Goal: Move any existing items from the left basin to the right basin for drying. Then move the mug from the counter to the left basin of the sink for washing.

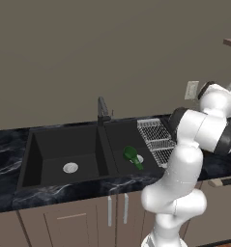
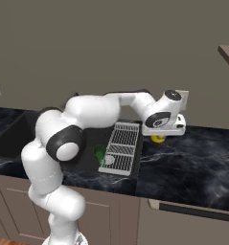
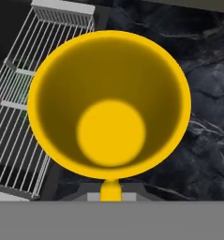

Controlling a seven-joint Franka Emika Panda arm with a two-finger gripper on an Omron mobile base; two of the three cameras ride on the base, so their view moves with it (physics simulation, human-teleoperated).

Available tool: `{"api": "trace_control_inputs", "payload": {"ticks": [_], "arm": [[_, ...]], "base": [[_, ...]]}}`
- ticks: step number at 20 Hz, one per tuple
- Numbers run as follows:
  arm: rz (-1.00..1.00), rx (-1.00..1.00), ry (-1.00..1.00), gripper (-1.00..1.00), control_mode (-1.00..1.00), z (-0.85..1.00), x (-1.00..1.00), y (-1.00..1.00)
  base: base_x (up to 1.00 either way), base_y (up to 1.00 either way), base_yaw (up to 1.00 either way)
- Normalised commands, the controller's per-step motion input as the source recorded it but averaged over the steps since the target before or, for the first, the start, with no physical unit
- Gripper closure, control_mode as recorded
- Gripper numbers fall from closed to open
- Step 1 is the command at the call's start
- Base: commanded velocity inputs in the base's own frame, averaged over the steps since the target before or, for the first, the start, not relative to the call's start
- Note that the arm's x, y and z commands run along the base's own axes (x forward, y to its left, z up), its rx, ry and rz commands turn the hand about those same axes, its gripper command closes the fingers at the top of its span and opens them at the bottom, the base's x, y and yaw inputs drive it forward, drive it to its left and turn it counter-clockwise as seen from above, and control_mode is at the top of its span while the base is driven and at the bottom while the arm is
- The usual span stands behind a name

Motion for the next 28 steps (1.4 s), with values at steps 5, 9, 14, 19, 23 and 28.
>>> {"api": "trace_control_inputs", "payload": {"ticks": [5,9,14,19,23,28], "arm": [[0.0,-0.13,0.0,1.0,-1.0,0.27,-0.22,0.48],[0.0,-0.1,0.0,1.0,-1.0,0.28,-0.28,0.42],[0.0,-0.09,0.0,1.0,-1.0,0.27,-0.29,0.42],[0.01,-0.07,0.0,1.0,-1.0,0.24,-0.27,0.46],[0.02,-0.04,0.0,1.0,-1.0,0.24,-0.28,0.48],[0.02,-0.02,0.01,1.0,-1.0,0.2,-0.26,0.49]], "base": [[0.0,0.0,0.0],[0.0,0.0,0.0],[0.0,0.0,0.0],[0.0,0.0,0.0],[0.0,0.0,0.0],[0.0,0.0,0.0]]}}
